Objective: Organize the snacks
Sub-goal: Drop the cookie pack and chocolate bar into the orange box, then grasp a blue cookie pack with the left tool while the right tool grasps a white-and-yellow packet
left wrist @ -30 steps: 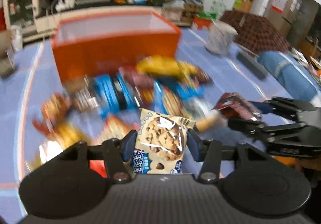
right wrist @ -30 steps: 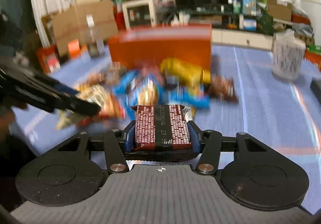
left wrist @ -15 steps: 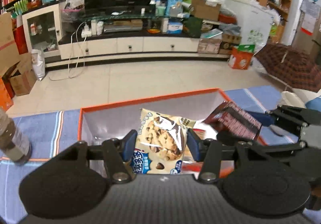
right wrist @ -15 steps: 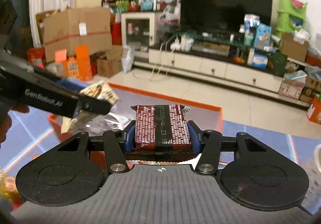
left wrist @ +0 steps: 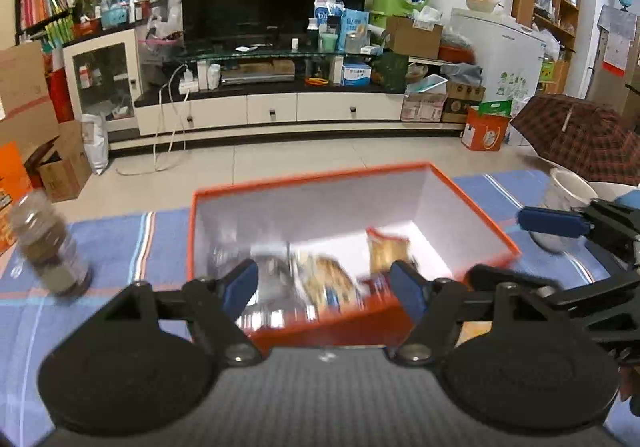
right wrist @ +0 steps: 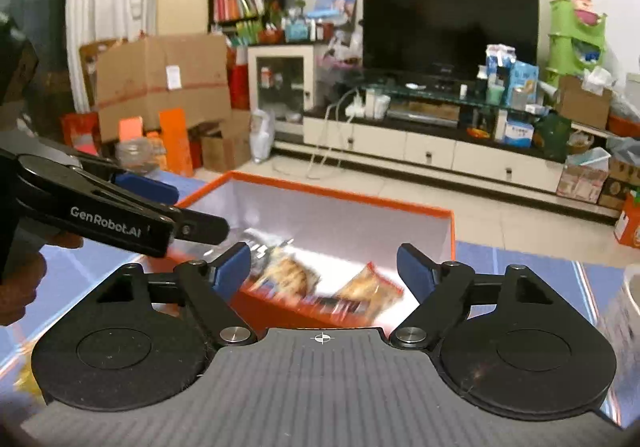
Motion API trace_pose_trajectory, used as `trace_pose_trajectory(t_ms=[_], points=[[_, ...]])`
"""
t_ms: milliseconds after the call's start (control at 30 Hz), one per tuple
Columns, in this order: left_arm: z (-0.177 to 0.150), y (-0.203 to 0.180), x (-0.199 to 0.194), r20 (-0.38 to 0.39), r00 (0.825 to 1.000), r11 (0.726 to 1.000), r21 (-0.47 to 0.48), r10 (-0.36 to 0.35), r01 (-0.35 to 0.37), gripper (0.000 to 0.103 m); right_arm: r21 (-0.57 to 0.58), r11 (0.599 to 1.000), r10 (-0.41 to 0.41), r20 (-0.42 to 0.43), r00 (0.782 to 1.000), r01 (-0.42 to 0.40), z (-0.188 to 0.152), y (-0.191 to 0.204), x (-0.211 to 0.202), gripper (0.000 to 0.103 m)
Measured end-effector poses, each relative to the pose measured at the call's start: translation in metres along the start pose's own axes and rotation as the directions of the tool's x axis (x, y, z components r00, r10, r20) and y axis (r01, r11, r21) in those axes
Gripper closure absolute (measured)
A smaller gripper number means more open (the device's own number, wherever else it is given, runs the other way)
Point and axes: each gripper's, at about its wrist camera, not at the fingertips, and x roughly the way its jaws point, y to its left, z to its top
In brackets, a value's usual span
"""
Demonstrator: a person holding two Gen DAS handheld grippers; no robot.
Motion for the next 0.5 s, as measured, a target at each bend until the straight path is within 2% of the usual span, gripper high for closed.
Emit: trace_pose_trajectory(t_ms=[67,200,300,400,500], points=[[-0.024,-0.006,-0.018,-0.016,1.000,1.000,-0.005,0.014,-0.014,0.029,0.034,0.999,0.005,0.002,1.000,-0.005,-0.022,0.007,-0.031,0.029],[-0.088,-0.015,-0.052,-0.080,0.995,0.998,-0.019,0.053,-0.055,0.029,0.094,0.996,0.000,-0.061,0.998,0.006,-0.080,0.024,-0.081,0.029],[-0.130,-0.020,-0.070,-0.141,0.989,0.998,-0.032,0.048,-0.053,0.029,0.126,0.992,-0.009,-0.097,0.995,0.021,-0.123,0.034,-0.107,0.028],[-0.154,-0.026,-0.073,-0.178,0.982,0.998,-0.023,0.060,-0.065,0.029,0.127,0.991,-0.033,-0.135,0.990,0.050,-0.147,0.036,-0.109,0.029],[-0.159,-0.031,-0.068,-0.197,0.978,0.997,-0.011,0.074,-0.077,0.029,0.104,0.991,-0.073,-0.130,0.989,0.087,-0.153,0.034,-0.108,0.029]])
